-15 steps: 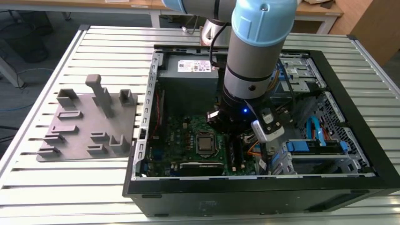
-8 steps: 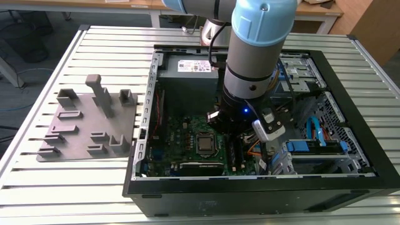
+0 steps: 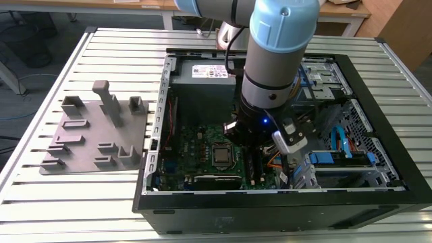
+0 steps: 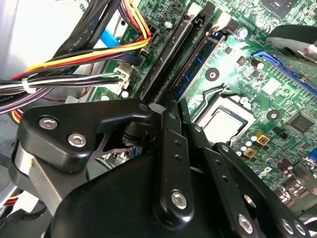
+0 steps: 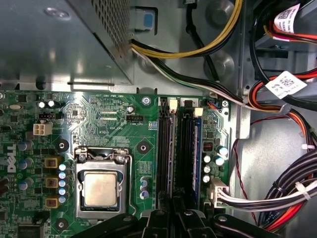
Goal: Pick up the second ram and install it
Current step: 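Insert the second ram into the second slot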
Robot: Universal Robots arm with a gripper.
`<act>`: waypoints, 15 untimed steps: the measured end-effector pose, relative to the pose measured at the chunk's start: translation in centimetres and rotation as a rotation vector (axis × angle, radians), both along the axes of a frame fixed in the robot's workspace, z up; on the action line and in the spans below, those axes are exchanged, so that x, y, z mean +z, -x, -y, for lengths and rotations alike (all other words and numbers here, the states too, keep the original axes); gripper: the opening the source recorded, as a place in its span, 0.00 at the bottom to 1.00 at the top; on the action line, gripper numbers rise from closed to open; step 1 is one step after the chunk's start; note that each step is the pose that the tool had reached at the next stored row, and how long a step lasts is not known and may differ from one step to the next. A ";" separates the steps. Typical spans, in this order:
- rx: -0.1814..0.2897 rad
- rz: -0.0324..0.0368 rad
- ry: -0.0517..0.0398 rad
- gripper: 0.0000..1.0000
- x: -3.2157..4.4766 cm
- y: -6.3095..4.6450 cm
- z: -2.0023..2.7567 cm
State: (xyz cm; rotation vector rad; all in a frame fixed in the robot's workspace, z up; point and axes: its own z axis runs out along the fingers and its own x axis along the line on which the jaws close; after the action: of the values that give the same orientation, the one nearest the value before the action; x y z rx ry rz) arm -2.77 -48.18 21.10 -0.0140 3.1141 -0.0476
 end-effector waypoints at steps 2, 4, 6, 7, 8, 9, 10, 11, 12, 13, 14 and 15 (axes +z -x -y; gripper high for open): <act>0.000 -0.0001 -0.0001 0.14 -0.12 0.0 0.00; 0.000 -0.0001 0.0000 0.14 -0.12 0.0 0.00; 0.000 -0.0001 0.0000 0.14 -0.12 -0.1 0.00; 0.000 0.0000 -0.0001 0.14 -0.13 -0.1 0.00; 0.000 0.0000 -0.0005 0.14 -0.14 -0.1 -0.01; 0.000 0.0000 -0.0006 0.15 -0.14 -0.1 -0.01; 0.000 0.0000 -0.0004 0.15 -0.14 -0.1 -0.01; 0.000 0.0001 -0.0004 0.21 -0.14 -0.1 -0.01; 0.000 0.0000 -0.0001 0.21 -0.11 -0.1 0.00; 0.000 -0.0001 0.0001 0.21 0.05 -0.1 0.00; 0.000 0.0001 -0.0003 0.21 0.41 -0.1 0.00; 0.000 0.0002 -0.0002 0.21 0.86 -0.1 0.00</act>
State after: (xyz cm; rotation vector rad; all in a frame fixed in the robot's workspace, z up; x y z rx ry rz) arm -2.71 -48.18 21.96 -0.0140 3.1139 -0.0473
